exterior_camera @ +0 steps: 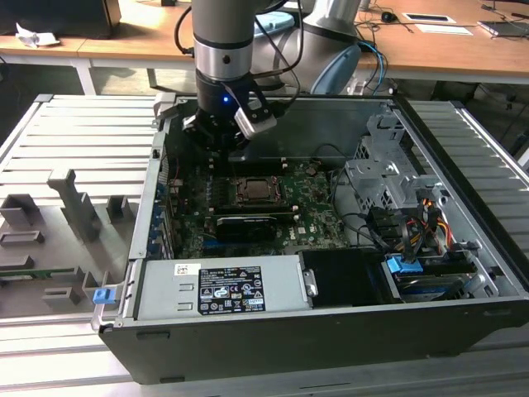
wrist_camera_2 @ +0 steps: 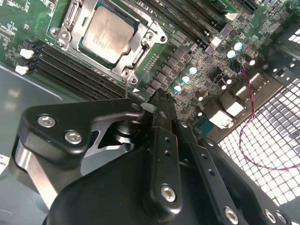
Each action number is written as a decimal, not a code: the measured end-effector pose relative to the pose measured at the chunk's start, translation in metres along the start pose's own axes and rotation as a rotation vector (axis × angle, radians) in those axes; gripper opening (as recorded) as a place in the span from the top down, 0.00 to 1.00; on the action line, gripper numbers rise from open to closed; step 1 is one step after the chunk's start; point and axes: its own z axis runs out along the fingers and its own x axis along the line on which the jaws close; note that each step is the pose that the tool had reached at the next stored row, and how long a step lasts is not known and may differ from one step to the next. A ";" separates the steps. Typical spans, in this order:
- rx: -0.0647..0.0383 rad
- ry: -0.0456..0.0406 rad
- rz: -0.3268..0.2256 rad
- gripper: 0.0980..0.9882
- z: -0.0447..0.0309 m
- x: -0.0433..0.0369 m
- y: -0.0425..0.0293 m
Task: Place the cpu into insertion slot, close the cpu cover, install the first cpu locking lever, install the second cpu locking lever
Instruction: 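Install the first cpu locking lever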
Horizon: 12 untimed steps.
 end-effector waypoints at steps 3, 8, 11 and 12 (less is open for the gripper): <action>0.000 0.0001 0.000 0.99 0.0001 0.0005 0.0026; 0.000 0.0001 0.000 0.99 -0.0007 0.0013 0.0061; 0.000 0.0000 0.000 0.99 -0.0022 0.0014 0.0063; 0.000 0.0000 0.000 0.99 -0.0025 0.0014 0.0064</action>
